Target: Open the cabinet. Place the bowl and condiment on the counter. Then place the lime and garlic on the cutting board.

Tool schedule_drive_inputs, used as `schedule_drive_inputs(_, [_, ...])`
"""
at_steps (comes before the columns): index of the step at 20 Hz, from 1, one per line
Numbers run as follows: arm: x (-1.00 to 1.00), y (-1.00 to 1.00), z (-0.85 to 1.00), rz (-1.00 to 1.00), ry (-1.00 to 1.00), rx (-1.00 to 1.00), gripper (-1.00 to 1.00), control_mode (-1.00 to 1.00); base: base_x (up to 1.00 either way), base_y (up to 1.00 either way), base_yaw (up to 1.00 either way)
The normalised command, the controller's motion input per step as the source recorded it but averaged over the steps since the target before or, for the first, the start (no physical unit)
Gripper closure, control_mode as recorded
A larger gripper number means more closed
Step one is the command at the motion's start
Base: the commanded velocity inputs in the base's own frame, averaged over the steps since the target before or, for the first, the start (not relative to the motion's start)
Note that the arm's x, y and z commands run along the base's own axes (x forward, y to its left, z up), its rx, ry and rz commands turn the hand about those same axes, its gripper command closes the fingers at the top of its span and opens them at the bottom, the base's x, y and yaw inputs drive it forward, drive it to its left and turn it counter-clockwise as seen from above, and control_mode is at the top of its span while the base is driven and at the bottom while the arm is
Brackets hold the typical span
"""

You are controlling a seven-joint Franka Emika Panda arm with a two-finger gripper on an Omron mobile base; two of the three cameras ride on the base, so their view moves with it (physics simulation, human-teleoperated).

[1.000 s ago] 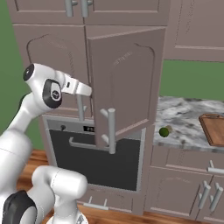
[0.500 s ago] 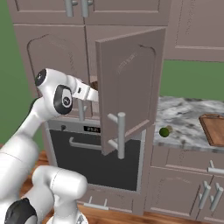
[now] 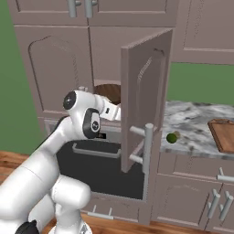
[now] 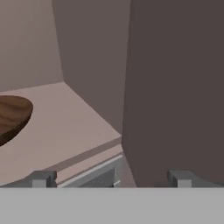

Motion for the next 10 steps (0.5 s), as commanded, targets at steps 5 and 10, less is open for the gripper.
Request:
schedule_drive_inputs(5, [0.00, -0.69, -0.19, 0.00, -0.04, 0.00, -1.00, -1.00, 0.00, 0.00, 0.00])
schedule_drive_inputs(10, [0.00, -0.65, -0.04, 0.00, -0.04, 0.00, -1.00, -1.00, 0.00, 0.00, 0.00])
